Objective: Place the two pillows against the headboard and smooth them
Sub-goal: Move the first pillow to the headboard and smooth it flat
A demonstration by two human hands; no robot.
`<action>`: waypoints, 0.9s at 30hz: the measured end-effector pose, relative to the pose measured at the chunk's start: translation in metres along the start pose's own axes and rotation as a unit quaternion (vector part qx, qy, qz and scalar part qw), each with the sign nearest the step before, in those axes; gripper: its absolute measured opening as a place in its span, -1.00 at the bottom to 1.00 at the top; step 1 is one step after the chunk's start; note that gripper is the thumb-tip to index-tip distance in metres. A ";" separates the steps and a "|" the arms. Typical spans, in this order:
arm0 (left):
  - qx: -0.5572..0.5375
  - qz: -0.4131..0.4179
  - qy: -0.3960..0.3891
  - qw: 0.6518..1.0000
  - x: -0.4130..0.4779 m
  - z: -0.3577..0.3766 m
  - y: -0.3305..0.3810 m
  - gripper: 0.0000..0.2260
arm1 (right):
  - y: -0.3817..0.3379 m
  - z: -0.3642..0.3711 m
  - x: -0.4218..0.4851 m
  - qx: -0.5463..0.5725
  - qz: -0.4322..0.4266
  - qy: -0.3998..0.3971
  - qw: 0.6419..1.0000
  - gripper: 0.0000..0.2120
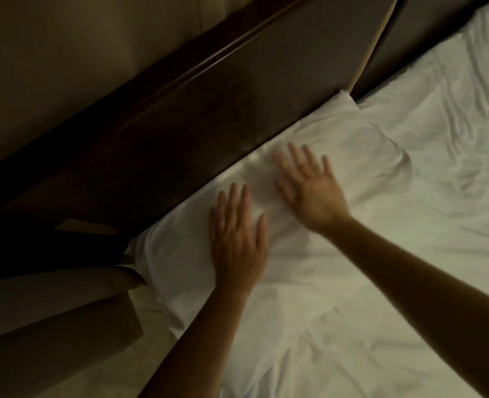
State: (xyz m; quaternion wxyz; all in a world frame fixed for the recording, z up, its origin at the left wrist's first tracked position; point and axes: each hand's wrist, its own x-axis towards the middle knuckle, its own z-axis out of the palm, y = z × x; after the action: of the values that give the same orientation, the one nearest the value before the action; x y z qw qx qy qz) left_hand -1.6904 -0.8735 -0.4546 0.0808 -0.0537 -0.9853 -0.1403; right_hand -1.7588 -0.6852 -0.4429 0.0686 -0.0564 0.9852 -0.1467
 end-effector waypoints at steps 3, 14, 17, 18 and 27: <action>0.016 0.029 -0.021 0.999 -0.003 0.016 0.012 -0.49 | -0.005 0.030 -0.013 -0.031 -0.008 -0.056 0.998 -0.45; 0.094 -0.105 -0.057 0.988 -0.058 0.003 -0.131 -0.50 | 0.120 0.012 -0.028 -0.009 0.241 0.010 0.970 -0.45; 0.067 -0.127 -0.057 0.988 -0.060 0.002 -0.128 -0.50 | 0.138 0.006 -0.040 0.022 0.331 0.012 0.943 -0.43; 0.059 -0.133 -0.062 0.987 -0.060 0.002 -0.126 -0.50 | 0.143 0.004 -0.044 0.034 0.348 0.005 0.937 -0.43; 0.022 -0.114 -0.087 0.989 -0.054 -0.010 -0.132 -0.52 | 0.150 -0.021 -0.078 0.047 0.371 0.041 0.927 -0.36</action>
State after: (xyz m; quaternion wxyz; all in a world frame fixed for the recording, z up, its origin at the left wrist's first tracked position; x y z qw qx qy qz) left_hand -1.6529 -1.0066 -0.4893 -0.0210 0.0482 -0.9912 -0.1216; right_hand -1.6985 -0.5264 -0.4584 0.0804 0.3224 0.9297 -0.1591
